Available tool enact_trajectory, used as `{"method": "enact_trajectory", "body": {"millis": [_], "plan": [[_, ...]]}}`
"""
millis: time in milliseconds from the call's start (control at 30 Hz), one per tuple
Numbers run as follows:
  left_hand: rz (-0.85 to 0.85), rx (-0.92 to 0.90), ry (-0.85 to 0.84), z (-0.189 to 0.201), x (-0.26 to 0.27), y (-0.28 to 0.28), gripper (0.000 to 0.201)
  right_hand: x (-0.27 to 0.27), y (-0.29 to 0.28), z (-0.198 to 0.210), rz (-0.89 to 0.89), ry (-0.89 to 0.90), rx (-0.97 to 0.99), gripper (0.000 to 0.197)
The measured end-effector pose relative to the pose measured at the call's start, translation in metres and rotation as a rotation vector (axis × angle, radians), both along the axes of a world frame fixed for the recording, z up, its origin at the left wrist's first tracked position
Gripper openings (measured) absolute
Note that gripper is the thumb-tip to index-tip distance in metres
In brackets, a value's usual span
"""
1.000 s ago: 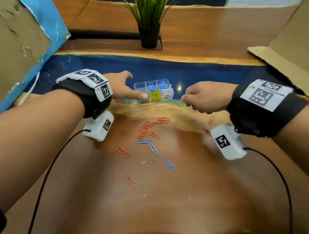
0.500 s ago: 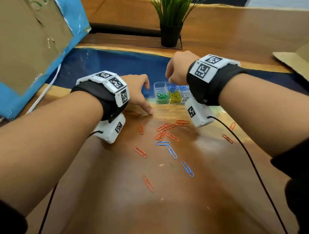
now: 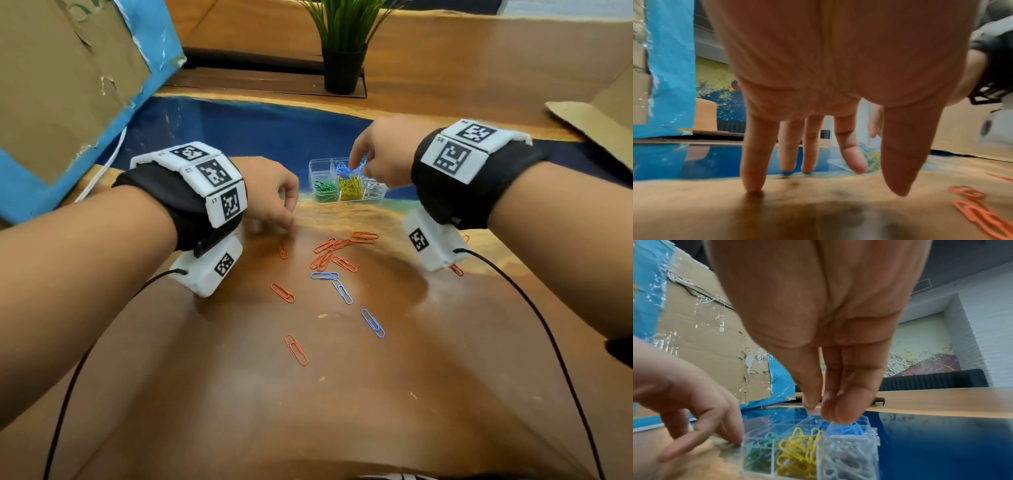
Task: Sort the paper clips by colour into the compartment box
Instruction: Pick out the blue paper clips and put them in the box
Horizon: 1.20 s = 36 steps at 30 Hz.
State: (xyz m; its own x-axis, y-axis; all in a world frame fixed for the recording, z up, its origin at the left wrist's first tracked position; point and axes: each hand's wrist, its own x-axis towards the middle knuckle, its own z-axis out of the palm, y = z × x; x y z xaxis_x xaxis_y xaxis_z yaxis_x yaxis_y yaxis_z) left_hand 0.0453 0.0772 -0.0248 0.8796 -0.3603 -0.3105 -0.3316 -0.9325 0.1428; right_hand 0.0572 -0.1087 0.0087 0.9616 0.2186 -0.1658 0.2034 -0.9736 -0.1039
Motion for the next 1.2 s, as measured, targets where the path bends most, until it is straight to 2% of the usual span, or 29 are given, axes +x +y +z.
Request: {"method": "enact_trajectory", "body": {"millis": [100,233,300,467,667,800,867,1000,1133,1200], "plan": [[-0.016,0.029,0.025,0.003,-0.012,-0.005,0.025,-0.005,-0.006,-0.003,0.019,0.025,-0.041,0.035],[-0.104,-0.004,-0.028,0.003,-0.033,-0.018,0.023,-0.025,-0.006,-0.007,0.090,0.097,-0.053,0.011],[-0.136,-0.026,-0.042,0.003,-0.041,-0.026,0.022,-0.037,-0.002,-0.013,0.153,0.160,-0.096,0.005],[-0.157,0.006,-0.050,0.002,-0.045,-0.042,0.016,-0.045,0.001,-0.026,0.199,0.172,-0.114,0.018],[-0.212,0.028,0.033,0.004,-0.050,-0.044,0.015,-0.064,-0.005,-0.019,0.242,0.170,-0.046,0.004],[-0.245,0.089,0.036,0.001,-0.055,-0.049,0.013,-0.097,-0.002,-0.017,0.320,0.304,-0.115,0.026],[-0.232,0.102,0.025,0.001,-0.057,-0.050,0.014,-0.110,-0.001,-0.022,0.334,0.337,-0.170,0.031],[-0.231,0.111,0.033,0.004,-0.058,-0.052,0.011,-0.119,-0.006,-0.024,0.316,0.295,-0.108,0.016],[-0.234,0.103,0.006,0.006,-0.063,-0.053,0.010,-0.126,-0.010,-0.025,0.302,0.318,-0.091,0.019],[-0.229,0.070,-0.006,0.006,-0.065,-0.053,0.016,-0.129,-0.012,-0.027,0.301,0.319,-0.079,0.020]]}}
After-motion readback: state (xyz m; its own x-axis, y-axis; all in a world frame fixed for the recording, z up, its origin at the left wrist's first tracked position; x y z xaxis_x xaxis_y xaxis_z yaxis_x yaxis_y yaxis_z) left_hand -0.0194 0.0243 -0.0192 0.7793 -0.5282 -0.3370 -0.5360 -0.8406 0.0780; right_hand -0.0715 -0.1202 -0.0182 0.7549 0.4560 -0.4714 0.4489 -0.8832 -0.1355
